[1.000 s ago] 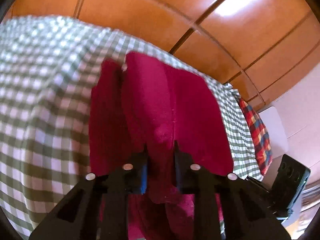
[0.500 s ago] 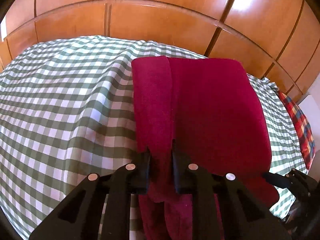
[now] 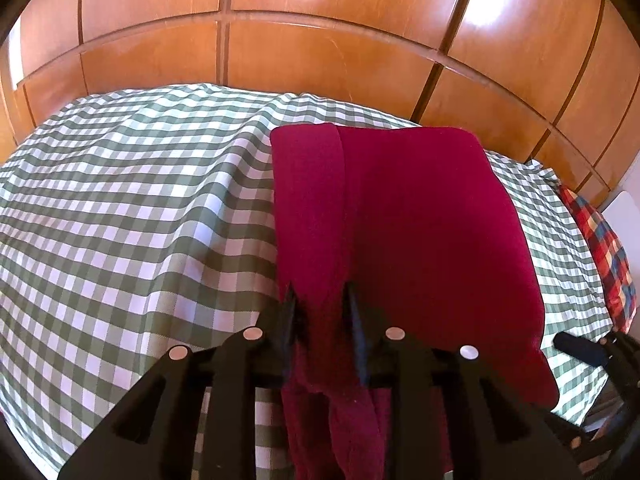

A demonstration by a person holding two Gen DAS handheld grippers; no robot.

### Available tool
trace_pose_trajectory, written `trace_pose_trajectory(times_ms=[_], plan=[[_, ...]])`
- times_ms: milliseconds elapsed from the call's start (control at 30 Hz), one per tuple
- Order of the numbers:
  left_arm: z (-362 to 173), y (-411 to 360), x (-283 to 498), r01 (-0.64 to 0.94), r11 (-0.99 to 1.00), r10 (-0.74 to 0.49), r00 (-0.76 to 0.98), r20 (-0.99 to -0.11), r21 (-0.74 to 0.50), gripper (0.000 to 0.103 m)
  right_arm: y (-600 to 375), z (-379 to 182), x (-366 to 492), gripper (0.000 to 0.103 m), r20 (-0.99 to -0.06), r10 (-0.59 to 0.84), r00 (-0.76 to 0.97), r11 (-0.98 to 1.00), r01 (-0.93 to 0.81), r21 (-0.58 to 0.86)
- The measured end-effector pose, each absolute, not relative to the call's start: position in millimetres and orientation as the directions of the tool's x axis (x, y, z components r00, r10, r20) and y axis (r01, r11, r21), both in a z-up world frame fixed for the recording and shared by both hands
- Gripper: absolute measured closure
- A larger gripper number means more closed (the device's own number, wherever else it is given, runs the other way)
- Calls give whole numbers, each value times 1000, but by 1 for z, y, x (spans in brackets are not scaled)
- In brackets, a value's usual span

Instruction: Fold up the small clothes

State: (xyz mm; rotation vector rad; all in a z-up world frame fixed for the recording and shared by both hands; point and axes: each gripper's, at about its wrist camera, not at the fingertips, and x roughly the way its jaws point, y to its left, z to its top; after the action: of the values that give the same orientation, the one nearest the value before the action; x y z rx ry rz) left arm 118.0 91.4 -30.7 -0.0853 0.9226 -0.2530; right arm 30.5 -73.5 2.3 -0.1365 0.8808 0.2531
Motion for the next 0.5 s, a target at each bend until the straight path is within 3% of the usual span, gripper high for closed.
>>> trace_pose_trajectory(times_ms=[333,500], plan=[[-30,92,111,176,971,-236,600,-764,-161,80,-91,26,46,34,-741,172,649,970,-242,14],[-29,88,107,177,974,-220,617,-756,-138,80,-102,33,84,34,-716,299,631,952,-254,174]])
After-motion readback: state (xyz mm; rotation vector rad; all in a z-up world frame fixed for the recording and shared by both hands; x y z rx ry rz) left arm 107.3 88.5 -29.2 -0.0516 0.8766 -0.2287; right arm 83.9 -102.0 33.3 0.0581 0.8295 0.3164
